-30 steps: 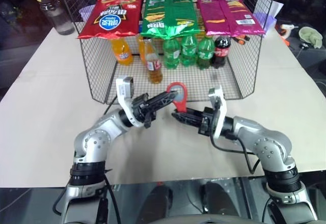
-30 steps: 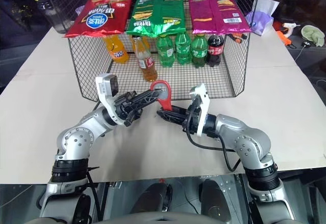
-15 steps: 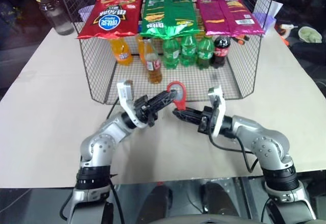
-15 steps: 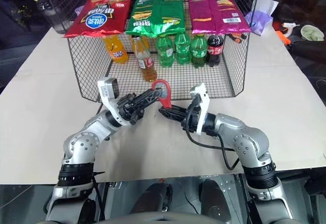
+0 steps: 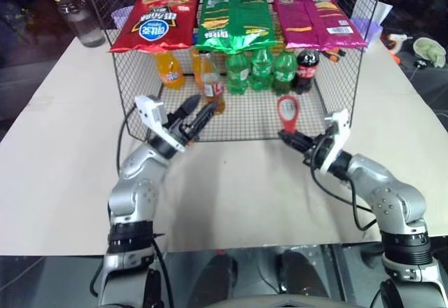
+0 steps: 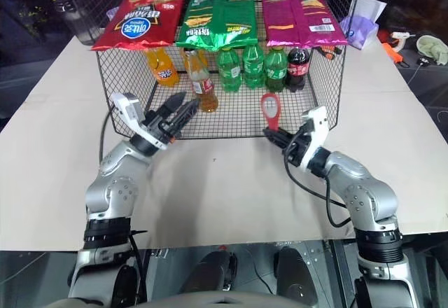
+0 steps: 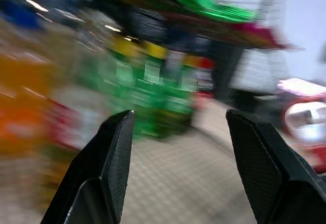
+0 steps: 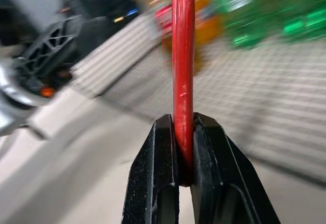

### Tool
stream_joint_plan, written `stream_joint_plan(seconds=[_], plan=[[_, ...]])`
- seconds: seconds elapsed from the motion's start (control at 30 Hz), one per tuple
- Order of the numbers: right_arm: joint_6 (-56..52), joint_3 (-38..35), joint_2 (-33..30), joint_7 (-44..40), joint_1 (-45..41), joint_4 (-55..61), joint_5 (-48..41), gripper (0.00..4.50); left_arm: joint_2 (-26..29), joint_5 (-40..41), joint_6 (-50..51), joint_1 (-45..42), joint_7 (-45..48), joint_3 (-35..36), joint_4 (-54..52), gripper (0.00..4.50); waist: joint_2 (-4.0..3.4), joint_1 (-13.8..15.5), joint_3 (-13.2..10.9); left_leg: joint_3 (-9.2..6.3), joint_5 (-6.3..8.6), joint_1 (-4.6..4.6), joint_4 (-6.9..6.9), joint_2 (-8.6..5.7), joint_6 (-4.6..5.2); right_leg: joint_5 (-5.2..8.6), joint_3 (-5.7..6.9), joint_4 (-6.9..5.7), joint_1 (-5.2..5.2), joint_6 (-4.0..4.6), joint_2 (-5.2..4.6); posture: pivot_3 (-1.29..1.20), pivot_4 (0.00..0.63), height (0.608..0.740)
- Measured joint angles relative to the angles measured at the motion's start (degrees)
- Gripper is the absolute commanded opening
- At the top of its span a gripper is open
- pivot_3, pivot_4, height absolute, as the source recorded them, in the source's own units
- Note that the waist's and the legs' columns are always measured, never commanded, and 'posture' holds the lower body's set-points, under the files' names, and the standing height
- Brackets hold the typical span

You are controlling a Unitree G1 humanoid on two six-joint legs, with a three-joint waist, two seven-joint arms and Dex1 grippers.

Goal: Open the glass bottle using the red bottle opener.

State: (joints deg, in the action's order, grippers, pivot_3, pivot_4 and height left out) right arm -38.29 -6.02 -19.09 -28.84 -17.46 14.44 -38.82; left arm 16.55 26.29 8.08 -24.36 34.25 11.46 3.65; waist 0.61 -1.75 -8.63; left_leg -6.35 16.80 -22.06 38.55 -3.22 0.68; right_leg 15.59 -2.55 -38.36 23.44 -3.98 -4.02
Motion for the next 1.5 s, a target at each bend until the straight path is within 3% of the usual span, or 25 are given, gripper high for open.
stream_joint_plan(seconds=[0.07, 0.17, 0.27, 0.3, 0.33, 0.7, 1.17, 1.43, 1.5], plan=[[2.5, -1.9, 0.1, 1.5, -0.9, -2.5, 1.6, 0.0, -0.1, -6.9, -3.0, -3.1, -4.8, -1.8, 6.3, 2.95, 0.01, 0.1, 0.0, 0.01, 0.0, 0.0, 0.0, -0.04, 0.0, 0.0, 0.0, -0.01, 0.0, 0.0, 0.0, 0.0, 0.15, 0.74], [5.1, -3.2, 0.2, 2.2, -1.8, -3.9, 3.1, 0.0, -0.8, -10.6, -7.3, -6.0, -5.3, -3.8, 13.1, 2.95, 0.01, 0.0, 0.0, 0.01, 0.0, -0.1, 0.0, -0.05, 0.01, 0.0, 0.01, -0.01, 0.1, 0.0, -0.01, 0.0, 0.15, 0.74], [6.2, -3.2, 0.6, 2.5, -2.2, -4.1, 4.0, 0.0, -1.6, -13.1, -11.4, -10.0, -6.1, -5.3, 19.0, 3.82, 0.01, -0.2, 0.0, -0.01, 0.0, -0.16, 0.0, -0.03, 0.0, 0.0, 0.02, -0.03, 0.17, 0.0, -0.02, 0.0, 0.15, 0.74], [6.3, -3.2, 0.8, 2.8, -1.9, -4.0, 4.2, 0.0, -1.5, -14.0, -13.4, -11.4, -6.9, -5.2, 20.6, 4.31, 0.01, -0.3, 0.0, 0.0, 0.0, -0.16, 0.0, -0.03, 0.0, 0.0, 0.01, -0.04, 0.18, 0.0, -0.02, 0.0, 0.15, 0.74], [6.3, -3.2, 0.9, 3.0, -1.5, -3.7, 4.2, 0.0, -1.5, -14.4, -14.5, -11.9, -7.2, -5.2, 21.1, 4.41, 0.01, -0.5, 0.0, 0.01, 0.0, -0.16, -0.01, -0.03, 0.0, 0.0, -0.01, -0.04, 0.19, 0.0, -0.03, 0.0, 0.15, 0.74], [6.3, -3.5, 1.2, 4.4, 1.3, -1.1, 4.4, 0.0, -1.2, -15.6, -18.9, -13.3, -8.7, -4.6, 27.4, 4.41, 0.01, -0.6, 0.0, 0.02, 0.0, -0.14, 0.01, -0.04, 0.0, 0.0, -0.02, -0.12, 0.2, -0.01, -0.02, 0.0, 0.15, 0.74], [7.5, -3.4, 2.0, 4.7, 1.5, -1.0, 5.7, 0.0, -2.2, -20.5, -21.0, -28.3, -12.9, -5.3, 53.7, 4.41, 0.02, -0.7, 0.0, 0.05, -0.01, -0.15, 0.03, -0.21, 0.01, 0.0, 0.02, -0.26, 0.29, -0.01, -0.03, 0.0, 0.15, 0.74], [7.7, -3.0, 2.6, 4.7, 3.0, -0.4, 6.6, 0.0, -2.2, -20.5, -23.2, -31.5, -11.5, -5.2, 56.0, 4.41, 0.02, -0.7, 0.0, 0.12, -0.01, -0.14, 0.03, -0.2, 0.01, 0.0, 0.04, -0.32, 0.31, -0.01, -0.08, 0.0, 0.15, 0.74], [7.7, -3.0, 2.6, 4.8, 3.1, 0.0, 6.8, 0.0, -2.1, -20.5, -23.5, -31.5, -11.5, -5.1, 56.3, 3.66, 0.02, -0.7, 0.0, 0.13, -0.01, -0.14, 0.03, -0.19, 0.01, 0.0, 0.04, -0.37, 0.34, -0.01, -0.08, 0.0, 0.15, 0.74]])
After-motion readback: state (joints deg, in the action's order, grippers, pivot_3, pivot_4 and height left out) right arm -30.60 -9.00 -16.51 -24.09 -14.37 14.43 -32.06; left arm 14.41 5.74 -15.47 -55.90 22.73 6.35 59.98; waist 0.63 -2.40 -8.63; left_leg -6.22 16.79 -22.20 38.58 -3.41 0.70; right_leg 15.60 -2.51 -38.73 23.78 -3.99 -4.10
